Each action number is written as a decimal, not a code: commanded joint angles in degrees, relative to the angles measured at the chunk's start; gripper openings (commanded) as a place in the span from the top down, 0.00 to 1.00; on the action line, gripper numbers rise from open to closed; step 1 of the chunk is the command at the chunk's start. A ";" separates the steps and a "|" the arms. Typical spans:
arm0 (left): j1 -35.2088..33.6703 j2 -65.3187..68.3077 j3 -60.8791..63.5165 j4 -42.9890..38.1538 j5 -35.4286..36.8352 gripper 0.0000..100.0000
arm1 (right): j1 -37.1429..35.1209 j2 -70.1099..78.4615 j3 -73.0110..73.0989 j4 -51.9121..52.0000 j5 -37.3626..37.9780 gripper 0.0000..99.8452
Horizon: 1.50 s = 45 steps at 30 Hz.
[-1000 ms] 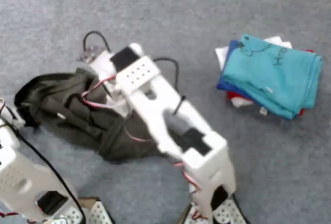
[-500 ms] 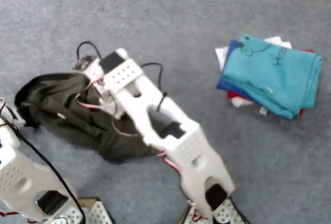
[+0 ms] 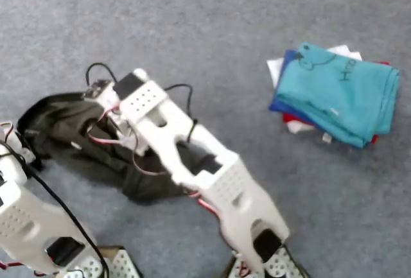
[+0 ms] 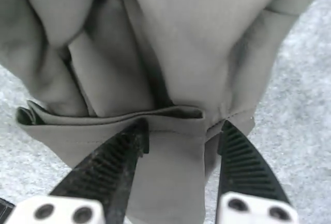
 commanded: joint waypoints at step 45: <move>1.89 -0.35 -9.10 15.74 -0.35 0.79 | 28.48 -36.00 -0.57 -1.23 5.19 0.99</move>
